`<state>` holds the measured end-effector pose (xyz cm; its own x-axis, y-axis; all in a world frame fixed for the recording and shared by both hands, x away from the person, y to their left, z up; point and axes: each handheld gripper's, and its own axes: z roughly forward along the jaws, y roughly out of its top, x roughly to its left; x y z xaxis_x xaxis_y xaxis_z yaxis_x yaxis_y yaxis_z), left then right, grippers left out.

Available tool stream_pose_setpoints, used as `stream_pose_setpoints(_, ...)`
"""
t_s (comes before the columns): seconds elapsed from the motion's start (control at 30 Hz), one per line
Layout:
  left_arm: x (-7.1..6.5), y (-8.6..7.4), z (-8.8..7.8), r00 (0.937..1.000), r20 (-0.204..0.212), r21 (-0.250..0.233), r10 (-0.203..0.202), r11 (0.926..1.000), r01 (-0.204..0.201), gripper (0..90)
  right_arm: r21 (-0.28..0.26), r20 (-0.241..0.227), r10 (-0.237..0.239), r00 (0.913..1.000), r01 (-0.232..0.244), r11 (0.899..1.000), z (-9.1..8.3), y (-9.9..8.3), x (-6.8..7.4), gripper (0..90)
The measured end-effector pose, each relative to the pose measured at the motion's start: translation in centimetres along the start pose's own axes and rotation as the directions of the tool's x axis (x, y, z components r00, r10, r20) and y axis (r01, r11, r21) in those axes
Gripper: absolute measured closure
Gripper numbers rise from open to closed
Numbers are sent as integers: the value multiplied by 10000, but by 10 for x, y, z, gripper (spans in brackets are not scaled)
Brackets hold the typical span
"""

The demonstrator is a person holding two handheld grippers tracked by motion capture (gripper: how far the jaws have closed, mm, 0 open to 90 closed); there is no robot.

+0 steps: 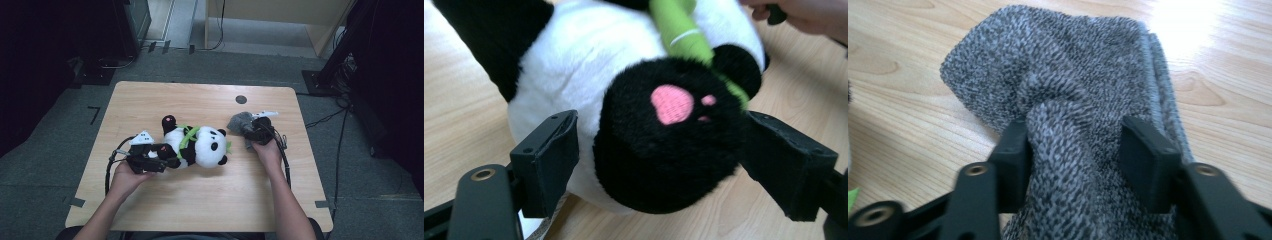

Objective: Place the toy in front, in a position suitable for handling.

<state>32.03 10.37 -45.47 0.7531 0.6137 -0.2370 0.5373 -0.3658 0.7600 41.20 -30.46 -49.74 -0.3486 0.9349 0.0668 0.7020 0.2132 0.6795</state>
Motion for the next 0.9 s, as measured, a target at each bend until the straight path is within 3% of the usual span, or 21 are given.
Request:
stream_pose_setpoints(0.1, 1, -1, 0, 10000, -50, -139, -40, 9999, 39, 190, 42, -48, -46, 10000, 46, 10000, 3, 0, 0, 580)
stream_pose_setpoints(0.17, 1, -2, -3, 9992, -400, -280, 95, 9996, -106, 327, 277, -110, -258, 9996, 261, 9993, 4, 0, 0, 670)
stream_pose_setpoints(0.3, 0, -2, -3, 9995, -312, -149, 57, 9999, -62, 377, 410, -235, -169, 9996, 178, 9990, 2, 1, -1, 742)
stream_pose_setpoints(0.43, -1, -1, -4, 9993, -377, -94, 63, 9999, -67, 436, 412, -240, -117, 9996, 127, 9991, 2, 0, -1, 747)
stream_pose_setpoints(0.63, -2, 2, -6, 9969, -478, 161, 625, 9980, -618, 508, 486, -205, -48, 9998, 58, 9988, 0, 1, 0, 753)
stream_pose_setpoints(0.83, 8, 1, -10, 9955, -404, 144, 860, 9962, -855, 504, 510, -224, 13, 9997, -1, 9987, 0, 1, -1, 751)
stream_pose_setpoints(0.9, 12, 0, -12, 9965, -411, 30, 733, 9973, -732, 480, 554, -240, 42, 9997, -28, 9985, -1, 1, -2, 751)
